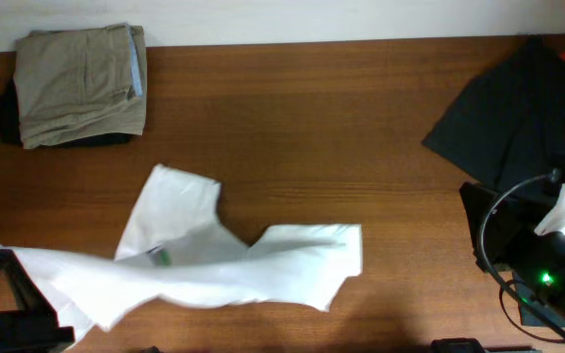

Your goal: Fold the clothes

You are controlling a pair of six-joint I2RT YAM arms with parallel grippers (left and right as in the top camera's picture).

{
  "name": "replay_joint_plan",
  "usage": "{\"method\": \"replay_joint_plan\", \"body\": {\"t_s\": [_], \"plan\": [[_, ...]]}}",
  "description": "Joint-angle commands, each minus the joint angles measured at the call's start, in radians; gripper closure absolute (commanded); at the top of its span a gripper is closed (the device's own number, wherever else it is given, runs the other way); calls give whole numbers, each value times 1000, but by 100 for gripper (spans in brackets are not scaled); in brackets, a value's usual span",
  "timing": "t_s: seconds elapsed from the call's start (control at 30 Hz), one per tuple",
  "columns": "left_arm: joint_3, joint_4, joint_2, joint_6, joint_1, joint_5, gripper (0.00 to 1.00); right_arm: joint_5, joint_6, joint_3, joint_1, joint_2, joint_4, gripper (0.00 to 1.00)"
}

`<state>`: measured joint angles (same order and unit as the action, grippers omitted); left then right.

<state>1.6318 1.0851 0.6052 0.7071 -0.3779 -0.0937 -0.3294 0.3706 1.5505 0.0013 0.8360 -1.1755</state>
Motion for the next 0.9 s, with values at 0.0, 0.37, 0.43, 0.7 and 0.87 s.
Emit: {"method": "replay_joint_plan", "body": {"t_s": [0.0, 0.37, 0.43, 0.7, 0.87], "plan": [[-6, 21, 14, -36, -2, 20, 99, 27, 9, 6, -3, 35, -19, 85], [-217, 52, 319, -42, -2, 72, 99, -283, -311, -195, 273, 584, -246, 73], [-217, 52, 398, -42, -2, 73, 99, -212, -185, -324, 360, 578, -143, 71], [-217, 53, 556, -42, -2, 71, 99, -199, 358, -778, 748, 587, 481, 1], [-217, 45, 556, -42, -3, 72, 99, -252, 424, -844, 772, 720, 628, 1]]}}
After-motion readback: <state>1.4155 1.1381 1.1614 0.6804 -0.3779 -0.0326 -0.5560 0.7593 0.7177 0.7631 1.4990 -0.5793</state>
